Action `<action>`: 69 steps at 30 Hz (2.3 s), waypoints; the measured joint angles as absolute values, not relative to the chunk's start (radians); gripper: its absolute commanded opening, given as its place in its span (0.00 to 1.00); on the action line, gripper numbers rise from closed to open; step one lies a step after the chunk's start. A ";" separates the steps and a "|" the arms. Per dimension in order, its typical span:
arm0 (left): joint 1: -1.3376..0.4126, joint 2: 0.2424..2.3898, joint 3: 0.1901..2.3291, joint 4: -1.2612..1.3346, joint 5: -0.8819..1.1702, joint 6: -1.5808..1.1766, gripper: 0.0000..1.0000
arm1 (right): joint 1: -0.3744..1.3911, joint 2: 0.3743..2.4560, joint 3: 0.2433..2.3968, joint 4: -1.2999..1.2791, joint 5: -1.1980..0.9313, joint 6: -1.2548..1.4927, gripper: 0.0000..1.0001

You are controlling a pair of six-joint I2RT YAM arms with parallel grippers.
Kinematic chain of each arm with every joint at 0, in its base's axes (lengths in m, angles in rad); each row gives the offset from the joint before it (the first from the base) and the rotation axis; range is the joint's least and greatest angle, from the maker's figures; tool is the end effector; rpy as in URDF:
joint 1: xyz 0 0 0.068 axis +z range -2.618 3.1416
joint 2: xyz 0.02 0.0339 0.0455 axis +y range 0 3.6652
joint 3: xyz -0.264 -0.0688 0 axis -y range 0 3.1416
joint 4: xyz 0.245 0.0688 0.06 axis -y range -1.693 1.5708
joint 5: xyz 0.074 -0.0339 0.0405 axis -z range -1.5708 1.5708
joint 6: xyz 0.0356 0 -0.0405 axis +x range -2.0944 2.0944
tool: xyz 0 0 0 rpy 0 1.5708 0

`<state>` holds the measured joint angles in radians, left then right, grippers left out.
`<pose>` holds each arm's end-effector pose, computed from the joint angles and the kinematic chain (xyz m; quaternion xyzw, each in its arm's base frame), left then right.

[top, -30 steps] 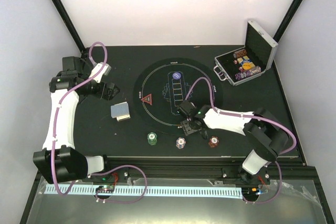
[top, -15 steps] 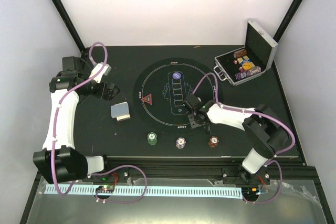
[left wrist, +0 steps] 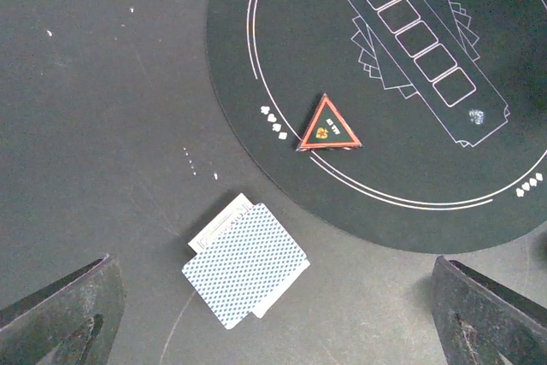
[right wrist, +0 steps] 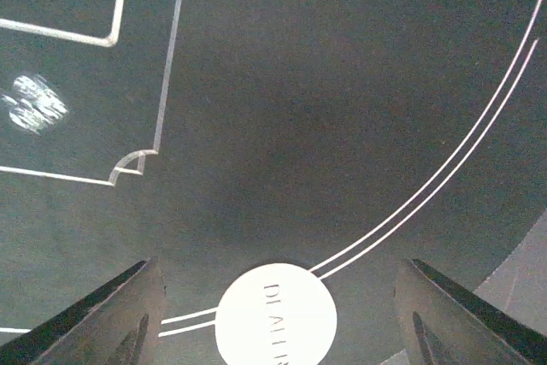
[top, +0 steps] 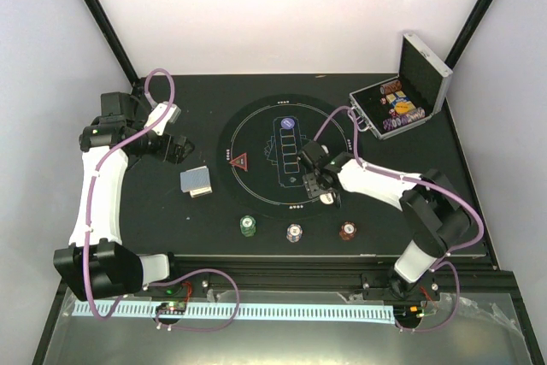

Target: Distribute texas hold em gaming equipment

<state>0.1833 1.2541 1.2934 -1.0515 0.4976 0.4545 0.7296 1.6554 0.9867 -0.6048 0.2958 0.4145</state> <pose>0.2352 0.0263 0.3447 0.1932 0.9139 -0.1410 0.3279 0.2331 0.1945 0.1684 -0.1319 0.9695 -0.0432 0.2021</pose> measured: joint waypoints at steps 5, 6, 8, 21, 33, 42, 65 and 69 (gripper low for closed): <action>0.183 1.254 1.293 -1.052 0.481 0.455 0.99 | 0.795 1.608 1.074 -0.676 0.311 0.414 0.97; 0.183 1.254 1.293 -1.053 0.476 0.455 0.99 | 0.820 1.597 1.095 -0.691 0.308 0.419 0.98; 0.183 1.254 1.293 -1.055 0.469 0.455 0.99 | 0.889 1.574 1.154 -0.727 0.305 0.426 1.00; 0.183 1.254 1.294 -1.054 0.411 0.435 0.99 | 1.235 1.718 1.501 -0.831 0.199 0.482 1.00; 0.187 1.256 1.293 -1.047 0.336 0.426 0.99 | 1.267 1.917 1.549 -0.878 0.153 0.485 0.85; 0.190 1.256 1.293 -1.046 0.340 0.427 0.99 | 1.266 1.935 1.536 -0.868 0.126 0.482 0.73; 0.197 1.256 1.293 -1.046 0.345 0.445 0.99 | 1.265 1.983 1.521 -0.846 0.107 0.476 0.41; 0.197 1.254 1.292 -1.046 0.345 0.450 0.99 | 1.266 1.983 1.526 -0.852 0.115 0.475 0.35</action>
